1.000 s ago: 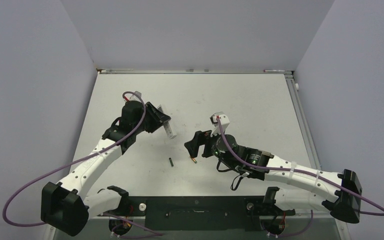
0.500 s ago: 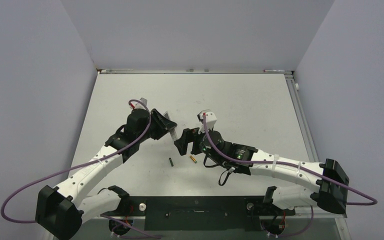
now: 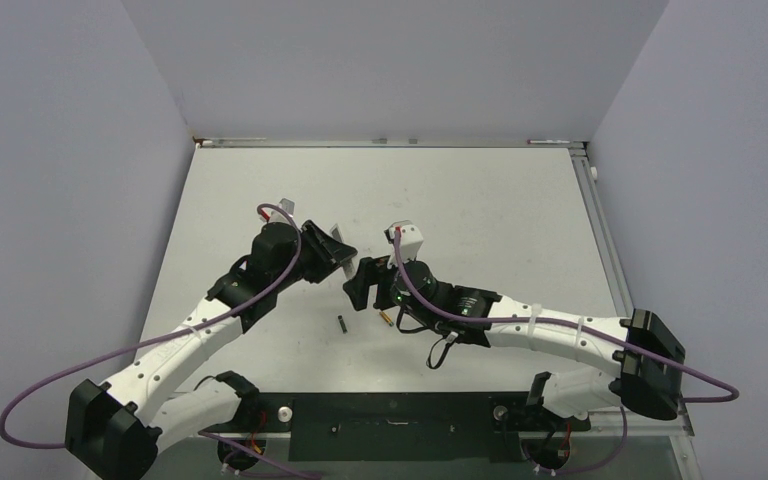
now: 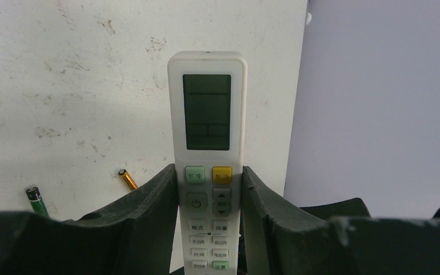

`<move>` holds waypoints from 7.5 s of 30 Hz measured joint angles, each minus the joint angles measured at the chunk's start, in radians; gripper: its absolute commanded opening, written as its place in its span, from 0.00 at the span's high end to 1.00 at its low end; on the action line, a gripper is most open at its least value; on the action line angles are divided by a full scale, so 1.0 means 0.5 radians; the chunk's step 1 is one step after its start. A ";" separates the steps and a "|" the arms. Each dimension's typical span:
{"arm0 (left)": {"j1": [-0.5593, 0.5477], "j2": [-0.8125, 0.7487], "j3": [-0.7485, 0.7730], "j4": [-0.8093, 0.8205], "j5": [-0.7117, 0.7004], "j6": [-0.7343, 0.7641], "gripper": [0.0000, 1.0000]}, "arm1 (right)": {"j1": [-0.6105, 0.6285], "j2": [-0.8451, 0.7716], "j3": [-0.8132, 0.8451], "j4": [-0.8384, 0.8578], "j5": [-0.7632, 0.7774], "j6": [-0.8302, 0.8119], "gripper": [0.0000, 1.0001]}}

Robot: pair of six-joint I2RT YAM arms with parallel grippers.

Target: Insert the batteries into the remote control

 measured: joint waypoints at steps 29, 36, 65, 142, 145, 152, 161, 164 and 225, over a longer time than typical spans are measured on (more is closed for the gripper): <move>-0.062 -0.103 -0.046 0.042 0.069 -0.074 0.39 | 0.010 -0.007 0.018 -0.036 -0.034 -0.014 0.92; -0.063 -0.104 -0.046 0.072 0.244 -0.037 0.23 | 0.013 -0.066 0.018 -0.232 -0.036 -0.172 0.92; 0.381 -0.148 -0.115 0.056 1.396 0.104 0.18 | 0.721 -0.364 -0.230 -0.475 0.943 -1.601 0.92; 0.445 -0.275 -0.694 0.813 1.828 -0.426 1.00 | 1.032 -0.470 -0.669 0.506 1.096 -2.779 0.38; 0.454 -0.282 -0.694 0.795 1.803 -0.341 1.00 | 0.991 -0.520 -0.524 0.271 1.072 -2.515 0.38; 0.475 -0.282 -0.695 0.801 1.771 -0.211 1.00 | 0.571 -0.529 -0.122 -0.244 0.803 -1.879 0.37; 0.532 -0.288 -0.776 0.929 1.742 -0.140 1.00 | 0.295 -0.528 0.039 -0.578 0.507 -1.225 0.33; 0.549 -0.288 -0.819 0.998 1.738 -0.139 1.00 | 0.169 -0.528 0.043 -0.629 0.397 -0.996 0.33; 0.598 -0.185 -1.109 2.245 1.898 -0.603 1.00 | -0.539 -0.625 -0.928 0.983 -1.238 0.797 0.90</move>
